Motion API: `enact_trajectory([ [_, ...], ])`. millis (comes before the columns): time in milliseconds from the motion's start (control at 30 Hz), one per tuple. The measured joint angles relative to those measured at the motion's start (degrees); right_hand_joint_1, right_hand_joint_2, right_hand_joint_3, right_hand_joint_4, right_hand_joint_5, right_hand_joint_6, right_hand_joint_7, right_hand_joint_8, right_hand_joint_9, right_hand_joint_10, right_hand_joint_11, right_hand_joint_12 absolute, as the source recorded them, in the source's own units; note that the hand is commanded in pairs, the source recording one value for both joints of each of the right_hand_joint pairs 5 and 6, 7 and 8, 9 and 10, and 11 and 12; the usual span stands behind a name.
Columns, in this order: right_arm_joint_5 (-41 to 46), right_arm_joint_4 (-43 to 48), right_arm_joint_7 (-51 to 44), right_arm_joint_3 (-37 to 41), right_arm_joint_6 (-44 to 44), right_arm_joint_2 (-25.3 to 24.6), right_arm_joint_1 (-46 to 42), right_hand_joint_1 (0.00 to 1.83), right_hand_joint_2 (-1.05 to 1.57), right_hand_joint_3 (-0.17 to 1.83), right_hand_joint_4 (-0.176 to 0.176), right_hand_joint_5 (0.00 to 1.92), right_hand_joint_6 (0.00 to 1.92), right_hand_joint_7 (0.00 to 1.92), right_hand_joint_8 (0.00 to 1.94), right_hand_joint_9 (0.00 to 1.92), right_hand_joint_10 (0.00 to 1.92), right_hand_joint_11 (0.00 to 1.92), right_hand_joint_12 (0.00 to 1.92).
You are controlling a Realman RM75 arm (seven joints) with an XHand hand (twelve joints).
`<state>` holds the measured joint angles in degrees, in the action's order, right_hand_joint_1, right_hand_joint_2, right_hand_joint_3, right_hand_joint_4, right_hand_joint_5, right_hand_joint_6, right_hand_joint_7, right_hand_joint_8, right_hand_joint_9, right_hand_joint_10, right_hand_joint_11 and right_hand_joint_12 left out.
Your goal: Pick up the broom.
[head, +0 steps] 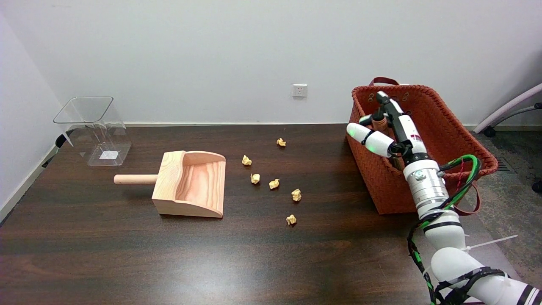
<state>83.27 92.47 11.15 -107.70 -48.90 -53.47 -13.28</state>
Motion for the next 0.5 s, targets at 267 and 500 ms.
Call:
enact_trajectory([
  [267, 0.41, -0.86, 0.04, -0.34, 0.12, -0.32, 0.47, 0.79, 1.12, -0.17, 0.000, 0.84, 0.84, 1.45, 1.45, 0.84, 0.84, 0.84, 0.84],
  [500, 0.50, -1.29, 0.08, -0.49, -0.37, -0.55, 0.72, 0.76, 1.23, -0.17, 0.000, 1.46, 1.46, 1.78, 1.78, 1.46, 1.46, 1.46, 1.46],
])
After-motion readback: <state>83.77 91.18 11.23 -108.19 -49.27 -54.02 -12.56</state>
